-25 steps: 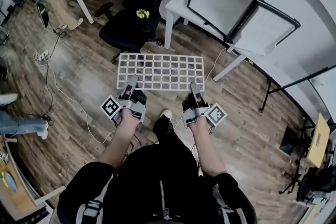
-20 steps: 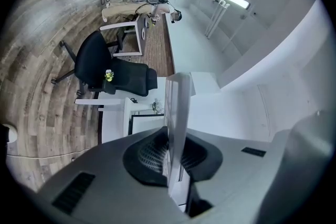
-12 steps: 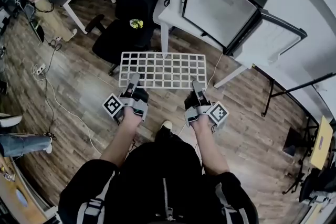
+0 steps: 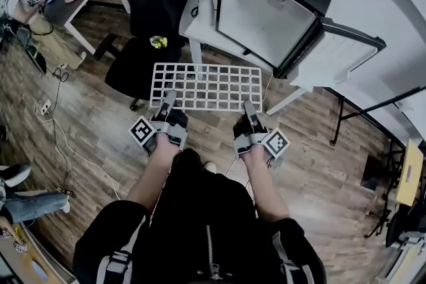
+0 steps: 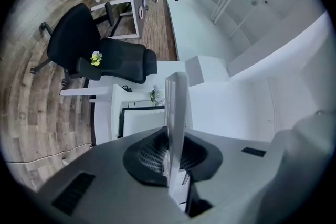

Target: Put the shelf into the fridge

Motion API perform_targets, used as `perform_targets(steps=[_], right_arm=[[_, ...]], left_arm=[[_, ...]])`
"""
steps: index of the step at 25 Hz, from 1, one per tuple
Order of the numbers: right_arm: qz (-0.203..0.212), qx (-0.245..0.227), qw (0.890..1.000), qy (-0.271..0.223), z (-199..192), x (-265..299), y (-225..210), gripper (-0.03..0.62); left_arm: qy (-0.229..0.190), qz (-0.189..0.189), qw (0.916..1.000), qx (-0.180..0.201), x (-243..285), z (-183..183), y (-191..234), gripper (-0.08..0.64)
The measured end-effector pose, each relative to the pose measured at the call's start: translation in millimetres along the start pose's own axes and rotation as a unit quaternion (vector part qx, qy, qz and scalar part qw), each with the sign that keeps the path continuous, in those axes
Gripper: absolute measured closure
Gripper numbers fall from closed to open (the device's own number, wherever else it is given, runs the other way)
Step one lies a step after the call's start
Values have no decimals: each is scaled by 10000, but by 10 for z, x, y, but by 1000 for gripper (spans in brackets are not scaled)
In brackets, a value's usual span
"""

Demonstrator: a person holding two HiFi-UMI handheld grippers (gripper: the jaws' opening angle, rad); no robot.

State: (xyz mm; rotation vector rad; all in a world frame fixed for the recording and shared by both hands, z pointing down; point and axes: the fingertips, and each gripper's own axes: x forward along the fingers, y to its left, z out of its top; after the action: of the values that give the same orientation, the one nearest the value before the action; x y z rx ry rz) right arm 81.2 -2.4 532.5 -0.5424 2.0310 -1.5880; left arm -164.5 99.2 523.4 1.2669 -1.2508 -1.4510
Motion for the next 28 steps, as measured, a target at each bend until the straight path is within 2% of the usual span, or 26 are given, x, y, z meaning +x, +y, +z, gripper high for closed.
perform_targets(steps=[6, 13, 21, 28], right_arm=[[-169, -48, 9989, -429, 421, 142, -158, 561], [-274, -141, 9949, -957, 810, 524, -286, 561], [-548, -170, 9839, -1692, 1266, 1020, -451, 560], [-662, -277, 9709, -2283, 1392, 1233, -477, 561]], left_arm=[[438, -19, 9990, -125, 614, -166, 138, 517], [1010, -30, 9945, -270, 1470, -164, 295, 517], [1831, 73, 9822, -412, 2569, -183, 488, 517], [2387, 58, 9695, -553, 3048, -162, 573, 517]])
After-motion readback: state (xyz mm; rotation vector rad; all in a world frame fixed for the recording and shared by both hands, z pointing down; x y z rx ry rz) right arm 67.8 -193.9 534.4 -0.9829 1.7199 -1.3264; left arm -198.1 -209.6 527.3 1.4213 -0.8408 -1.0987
